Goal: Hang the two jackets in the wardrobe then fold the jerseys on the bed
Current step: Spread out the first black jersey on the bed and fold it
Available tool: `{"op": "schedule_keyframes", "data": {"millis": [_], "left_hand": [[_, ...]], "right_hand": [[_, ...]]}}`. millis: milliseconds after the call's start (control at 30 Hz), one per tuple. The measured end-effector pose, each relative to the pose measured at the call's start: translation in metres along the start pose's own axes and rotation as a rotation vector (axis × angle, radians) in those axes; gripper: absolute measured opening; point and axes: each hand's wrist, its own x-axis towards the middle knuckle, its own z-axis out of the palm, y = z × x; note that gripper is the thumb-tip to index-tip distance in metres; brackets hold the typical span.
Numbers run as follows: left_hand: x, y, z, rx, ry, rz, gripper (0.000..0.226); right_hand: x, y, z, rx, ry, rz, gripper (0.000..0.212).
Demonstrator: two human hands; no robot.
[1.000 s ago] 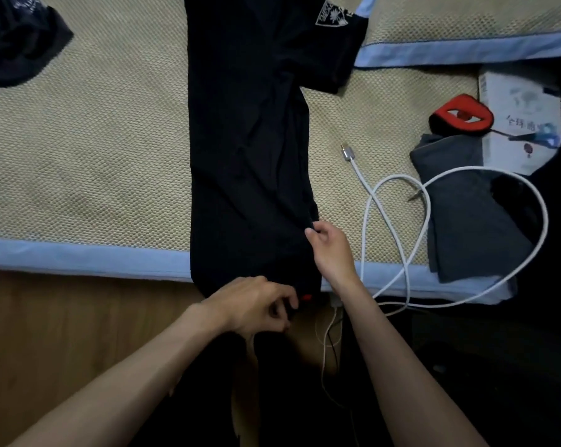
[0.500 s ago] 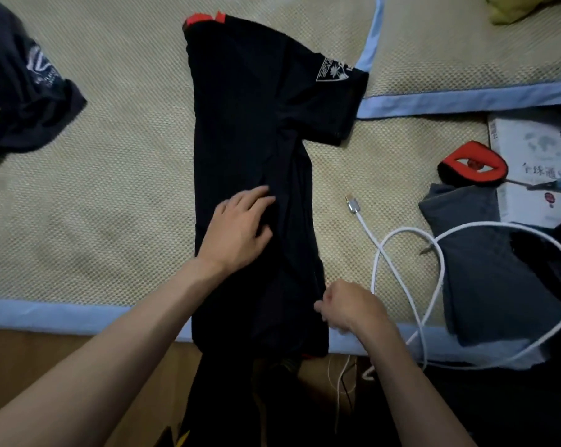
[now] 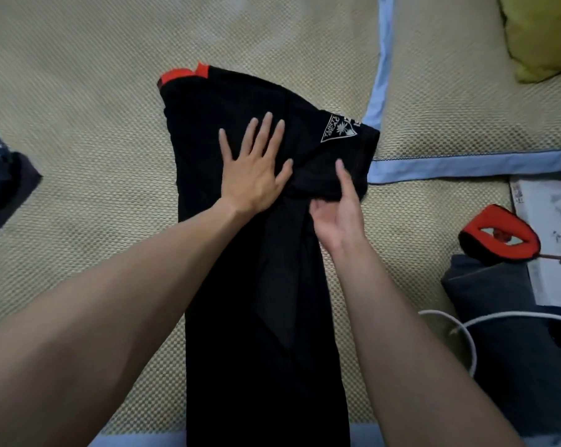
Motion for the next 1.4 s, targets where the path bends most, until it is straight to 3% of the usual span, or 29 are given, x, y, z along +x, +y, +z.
{"op": "schedule_keyframes", "data": {"millis": [133,333,433,567,700,800,867,933,967,1033,1133,1200,1300,1400], "left_hand": [[0.003,0.003,0.009,0.020,0.039,-0.039,0.074],[0.002,0.004,0.004,0.030,0.060,-0.037,0.069],[-0.003,0.004,0.006,0.025,0.084,-0.028,0.067],[0.005,0.007,0.006,0.064,-0.004,-0.024,0.071],[0.013,-0.010,-0.017,-0.035,-0.035,0.071,0.067],[0.010,-0.048,-0.050,-0.217,0.230,-0.123,0.061],[0.008,-0.083,-0.069,-0.408,0.355,-0.400,0.052],[0.006,-0.116,-0.075,-0.687,0.324,-0.663,0.047],[0.005,-0.126,-0.076,-0.826,0.280,-0.741,0.046],[0.008,-0.133,-0.082,-0.969,0.207,-0.766,0.050],[0.026,-0.130,-0.093,-1.061,0.085,-0.721,0.041],[0.043,-0.123,-0.100,-1.176,-0.004,-0.701,0.032],[0.064,-0.117,-0.105,-1.292,-0.100,-0.693,0.013],[0.081,-0.115,-0.122,-1.369,0.010,-0.655,0.008]], "right_hand": [[0.021,-0.004,0.015,0.159,0.044,-0.045,0.046],[0.018,-0.008,0.030,0.205,0.025,-0.034,0.042],[0.017,-0.013,0.029,0.121,0.186,-0.091,0.039],[0.014,-0.014,0.045,0.010,0.512,-0.320,0.033],[0.016,-0.009,0.071,-0.289,0.544,-0.597,0.031],[0.004,-0.002,0.089,-0.888,0.234,-0.946,0.034],[-0.009,0.013,0.091,-1.320,-0.108,-0.818,0.040],[-0.018,0.023,0.085,-1.462,-0.348,-0.535,0.032],[-0.018,0.022,0.083,-1.370,-0.352,-0.486,0.024],[-0.004,0.011,0.089,-1.124,-0.118,-0.542,0.014],[0.037,-0.007,0.099,-1.211,0.258,-0.512,0.024],[0.058,-0.017,0.106,-1.344,0.198,-0.353,0.032],[0.076,-0.027,0.129,-1.179,0.002,-0.142,0.029],[0.084,-0.041,0.156,-1.178,-0.026,-0.193,0.029]]}}
